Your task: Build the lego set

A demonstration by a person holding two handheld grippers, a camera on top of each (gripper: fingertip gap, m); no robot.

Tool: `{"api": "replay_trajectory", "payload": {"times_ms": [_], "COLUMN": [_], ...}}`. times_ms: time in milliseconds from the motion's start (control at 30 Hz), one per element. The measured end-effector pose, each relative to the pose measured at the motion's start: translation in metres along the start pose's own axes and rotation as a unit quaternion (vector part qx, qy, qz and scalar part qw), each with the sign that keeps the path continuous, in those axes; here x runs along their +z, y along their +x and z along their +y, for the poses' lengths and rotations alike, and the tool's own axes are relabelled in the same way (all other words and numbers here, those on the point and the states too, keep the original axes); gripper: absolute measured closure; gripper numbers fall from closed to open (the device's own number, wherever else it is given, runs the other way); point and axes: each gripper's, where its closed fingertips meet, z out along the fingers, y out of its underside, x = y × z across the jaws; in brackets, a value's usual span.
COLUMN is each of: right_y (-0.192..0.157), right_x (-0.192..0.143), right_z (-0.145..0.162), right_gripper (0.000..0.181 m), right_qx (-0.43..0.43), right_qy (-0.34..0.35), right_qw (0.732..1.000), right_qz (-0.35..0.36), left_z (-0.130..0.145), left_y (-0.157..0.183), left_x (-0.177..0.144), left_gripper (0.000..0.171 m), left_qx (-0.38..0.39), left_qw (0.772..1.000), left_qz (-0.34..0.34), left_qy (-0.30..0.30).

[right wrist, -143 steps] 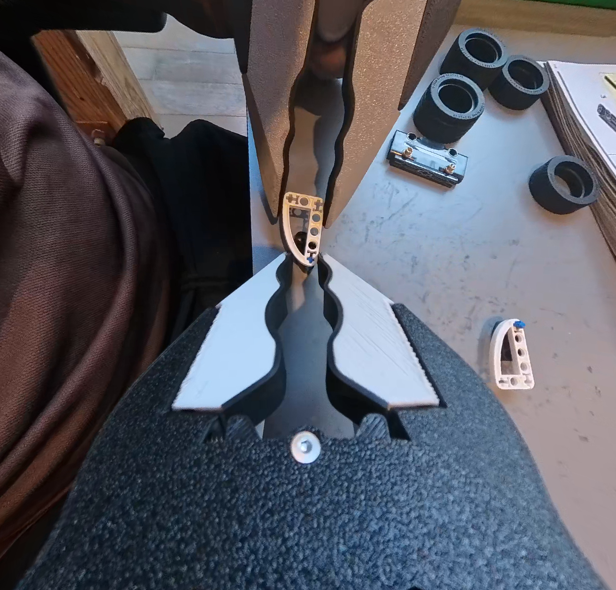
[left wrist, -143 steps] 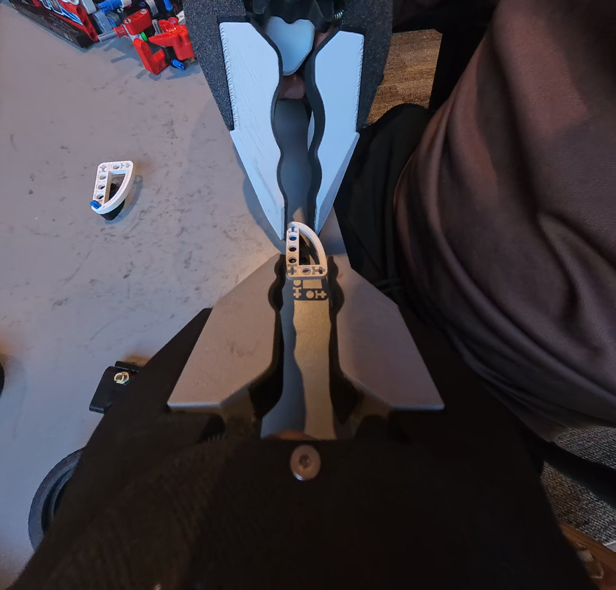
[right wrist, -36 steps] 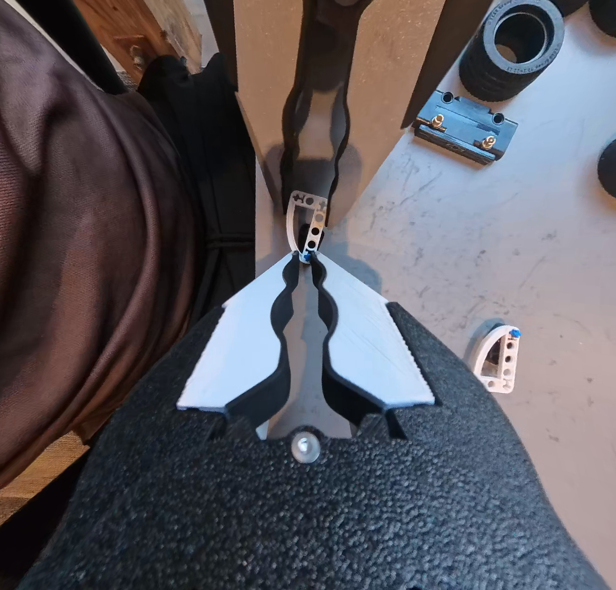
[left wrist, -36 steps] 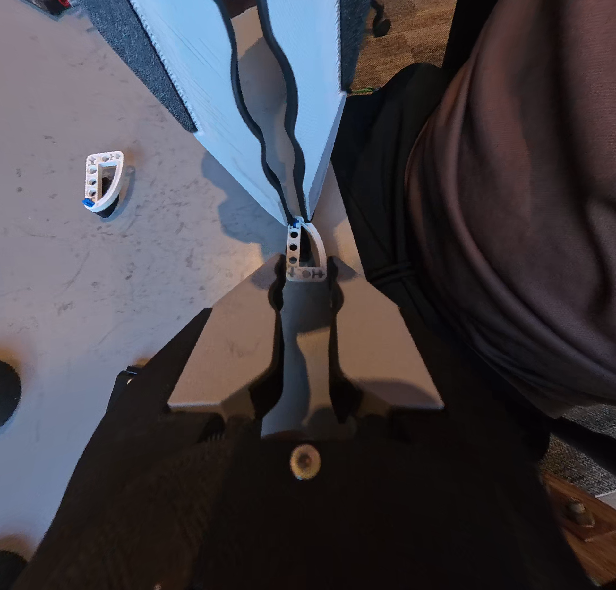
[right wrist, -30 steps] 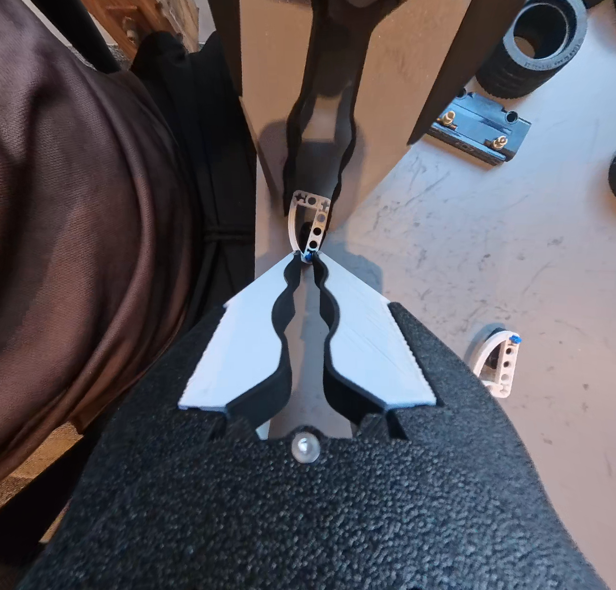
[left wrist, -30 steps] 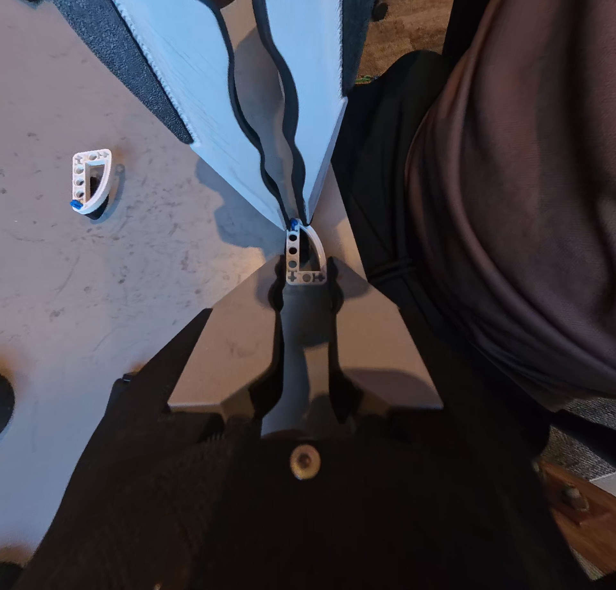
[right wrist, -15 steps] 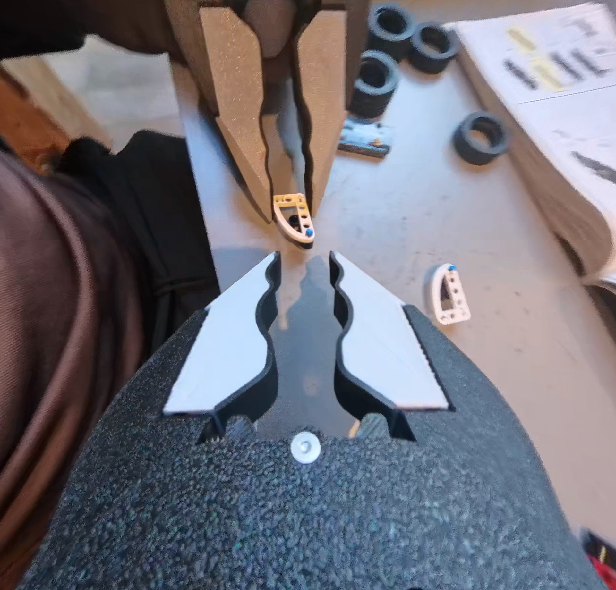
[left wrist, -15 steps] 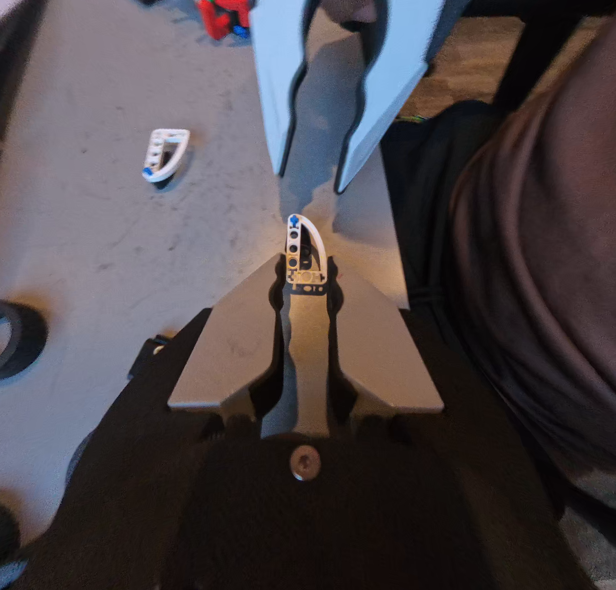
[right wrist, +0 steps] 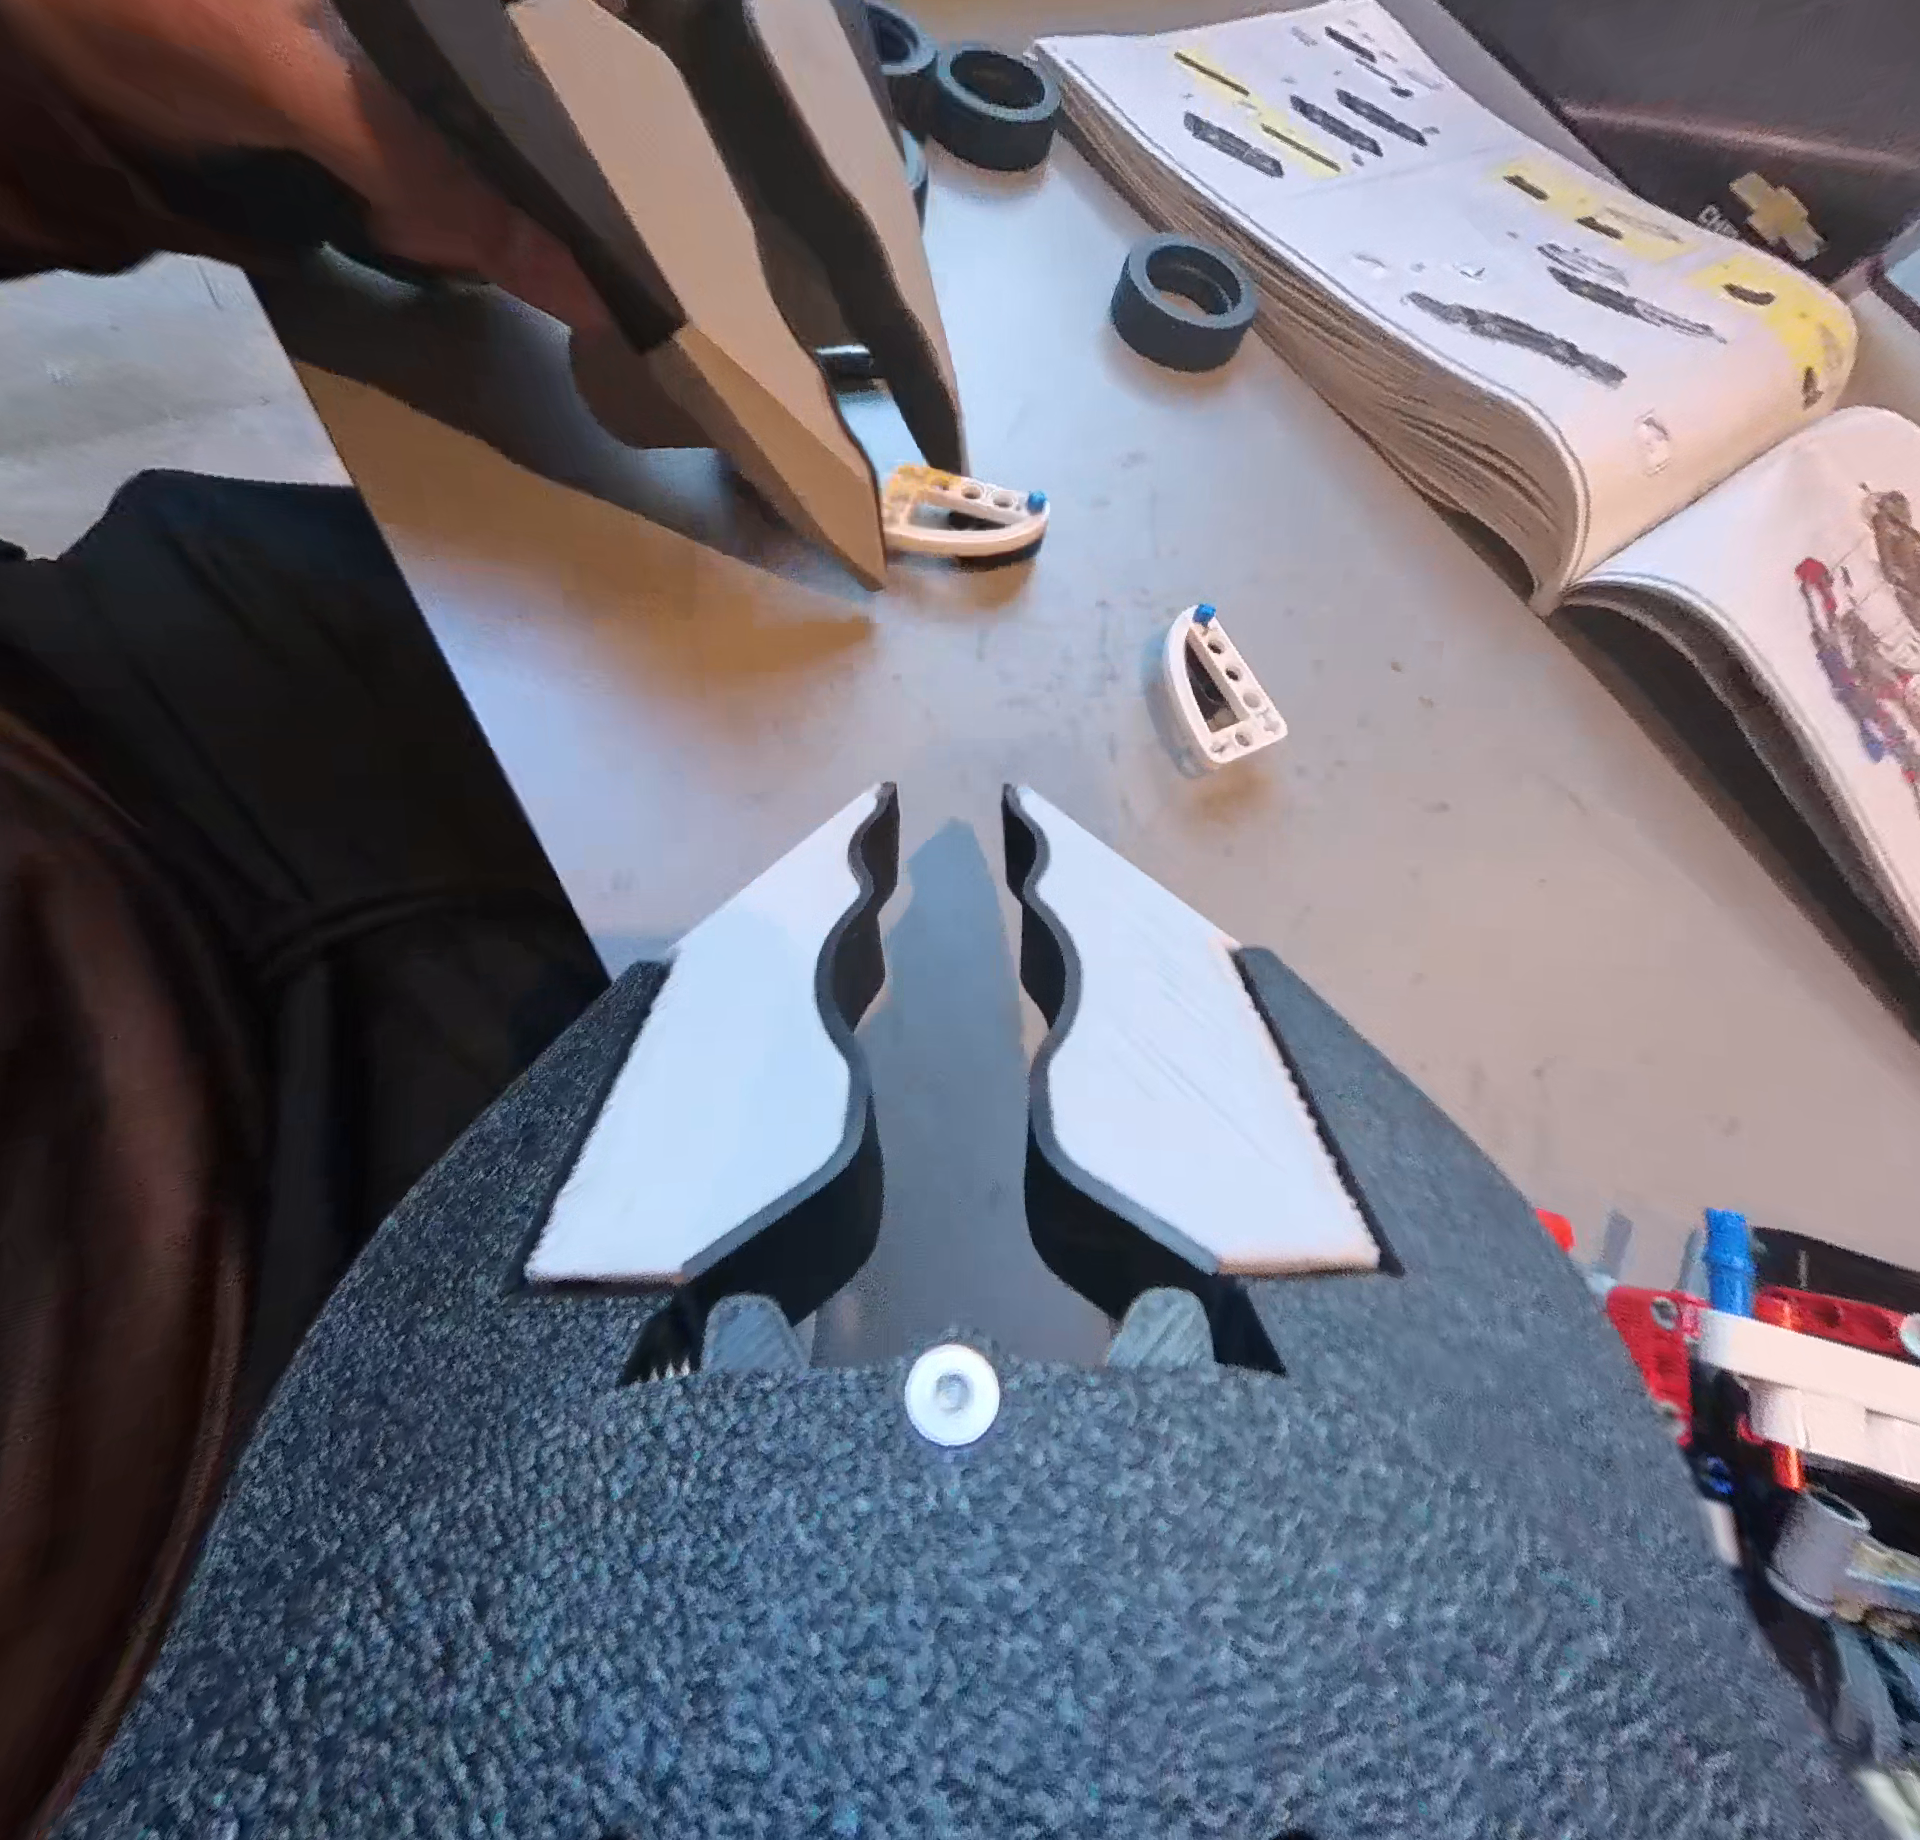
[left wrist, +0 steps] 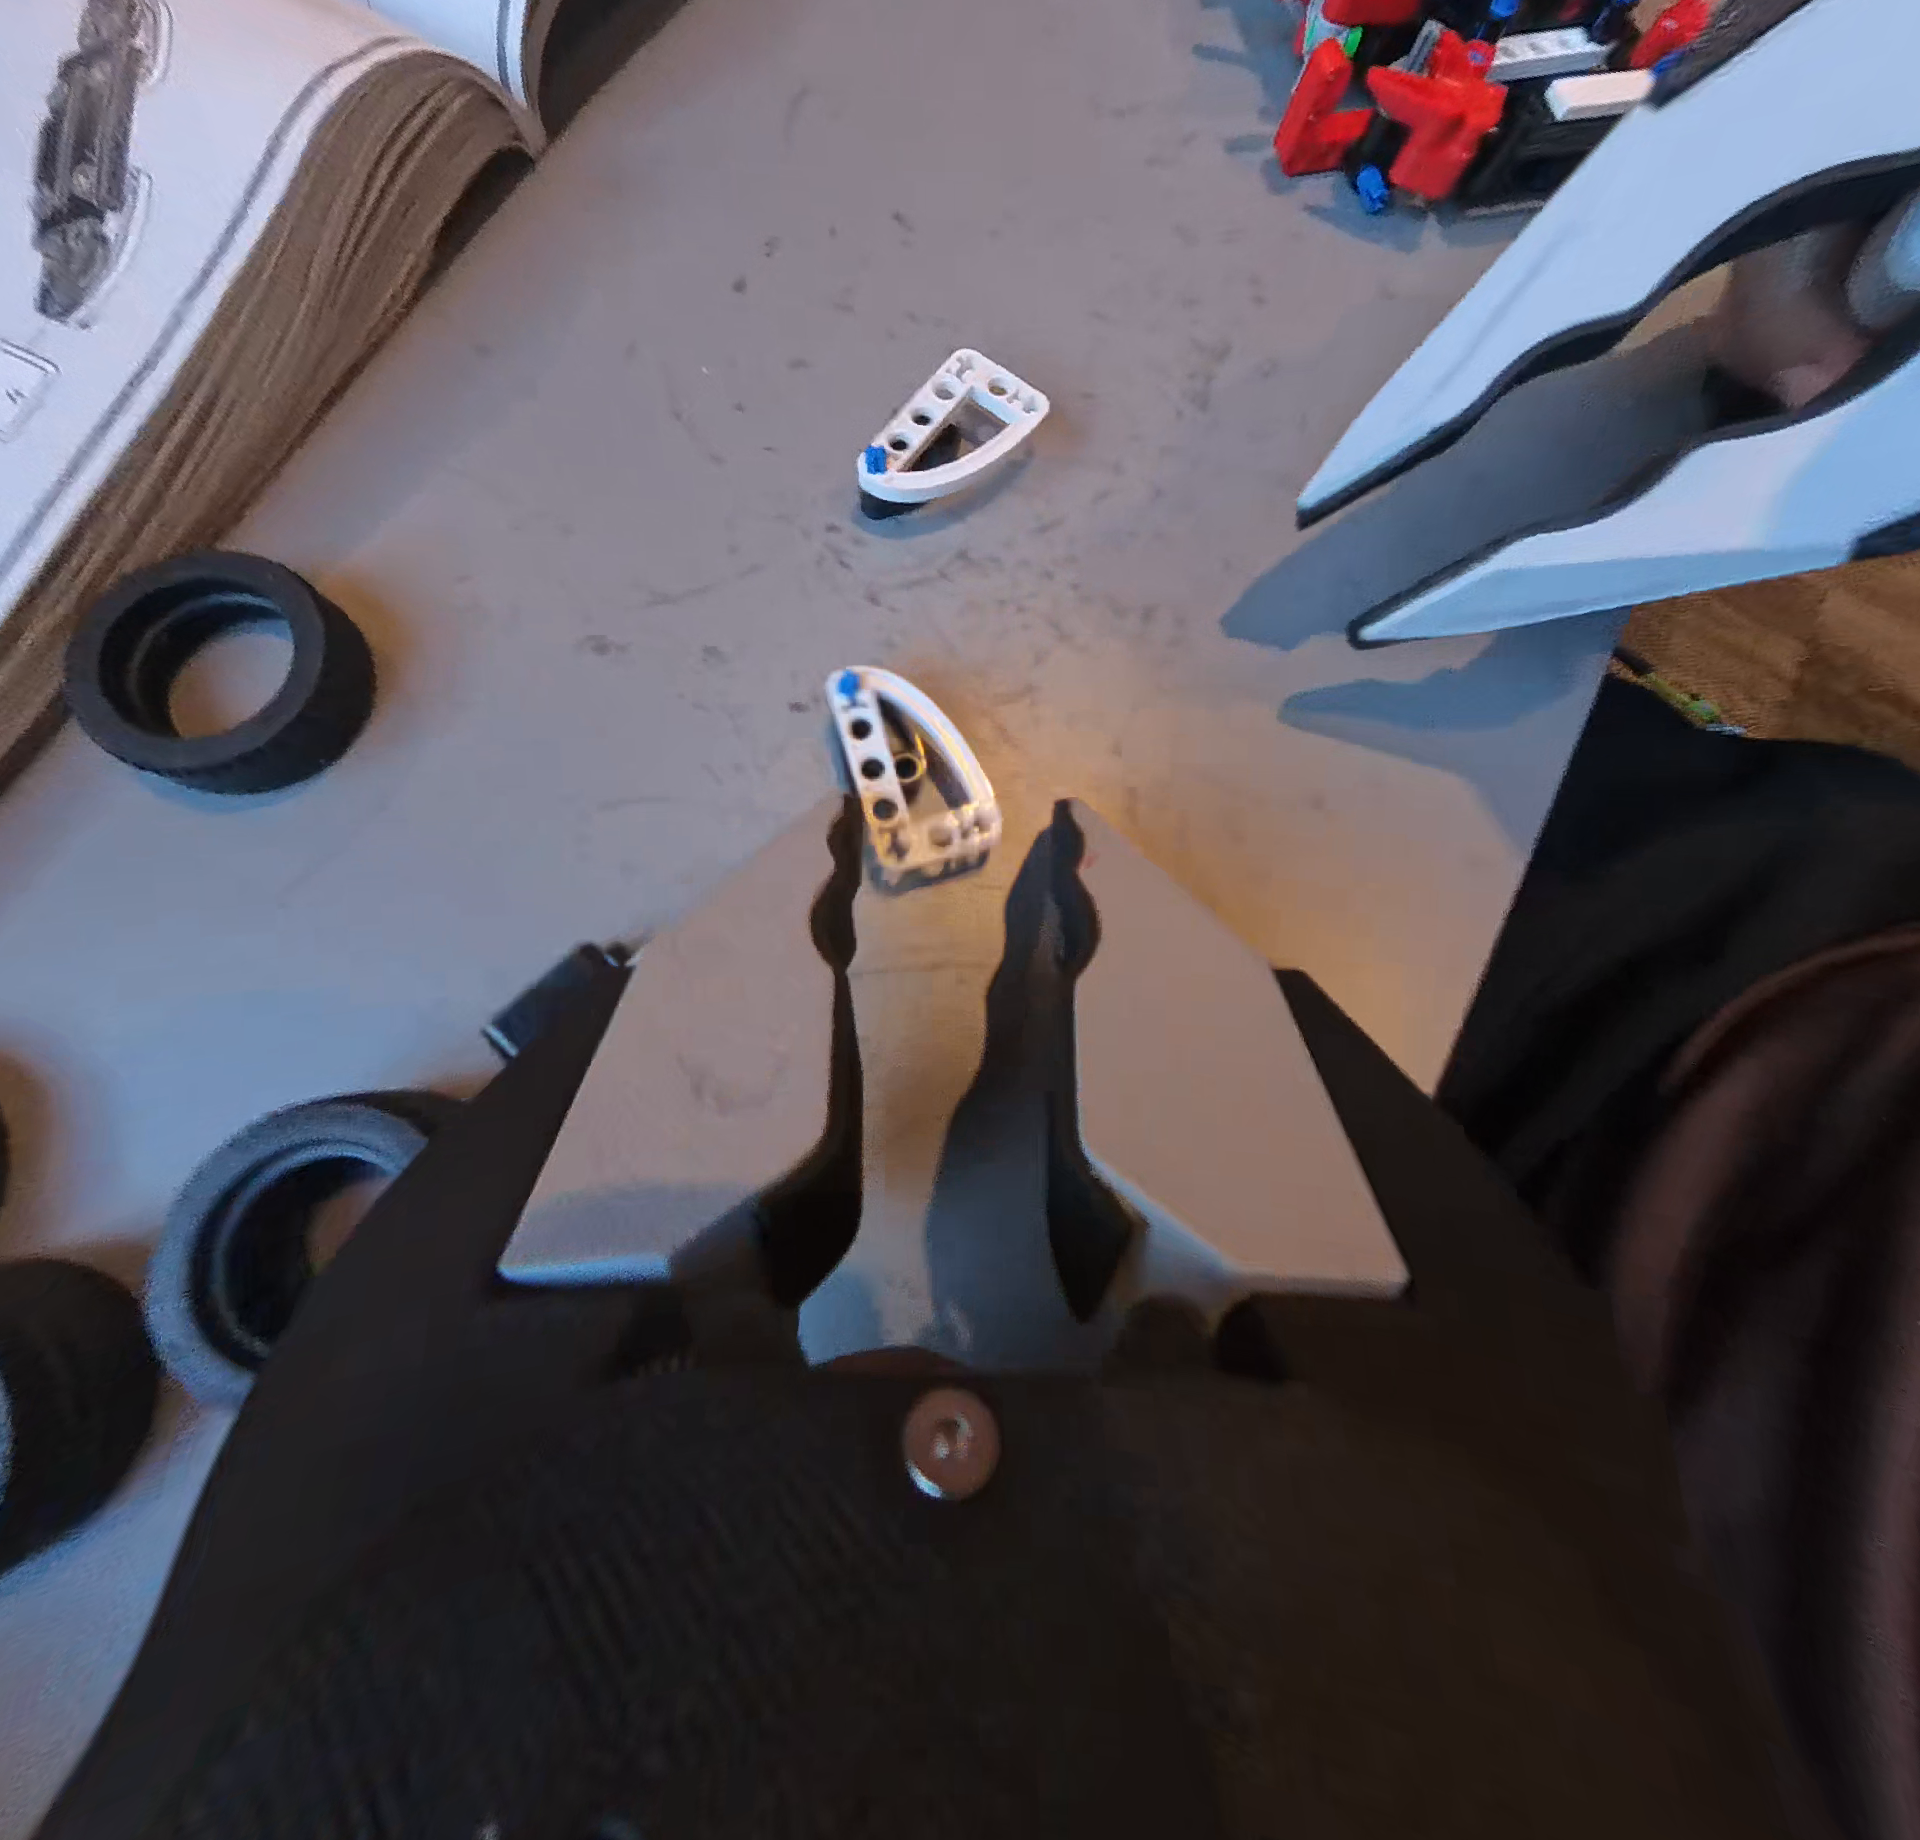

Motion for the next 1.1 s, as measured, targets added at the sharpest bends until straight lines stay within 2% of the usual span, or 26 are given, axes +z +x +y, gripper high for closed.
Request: {"api": "replay_trajectory", "payload": {"times_ms": [133, 233, 367, 667, 833, 1000, 1100], "right_y": [0.001, 0.004, 0.003, -0.003, -0.009, -0.013, -0.014], "right_x": [-0.002, -0.002, 0.002, 0.007, 0.012, 0.013, 0.016], "right_z": [-0.004, -0.001, 0.0, -0.004, -0.008, -0.019, -0.023], "right_gripper": [0.162, 0.162, 0.162, 0.162, 0.161, 0.161, 0.161], "right_qx": [0.006, 0.006, 0.002, -0.014, -0.012, -0.011, 0.003], "right_qy": [0.013, 0.008, 0.0, 0.002, 0.002, 0.029, 0.032], "right_qw": [1.0, 1.0, 1.0, 1.0, 1.0, 0.999, 0.998], "right_qz": [-0.006, -0.002, -0.004, -0.007, -0.025, -0.034, -0.048], "left_z": [0.007, 0.009, 0.005, -0.016, -0.02, -0.029, -0.031], "left_y": [0.018, 0.014, 0.01, -0.003, -0.005, -0.003, -0.003], "left_x": [-0.004, -0.01, -0.017, -0.04, -0.044, -0.059, -0.062], "left_gripper": [0.132, 0.133, 0.133, 0.138, 0.138, 0.14, 0.139], "left_qx": [-0.025, -0.029, -0.028, 0.048, 0.068, 0.096, 0.097], "left_qw": [1.0, 0.999, 0.998, 0.985, 0.979, 0.961, 0.959], "left_qz": [0.014, -0.01, -0.007, -0.083, -0.103, -0.138, -0.136], "left_qy": [0.012, 0.022, 0.048, 0.144, 0.163, 0.219, 0.228]}}
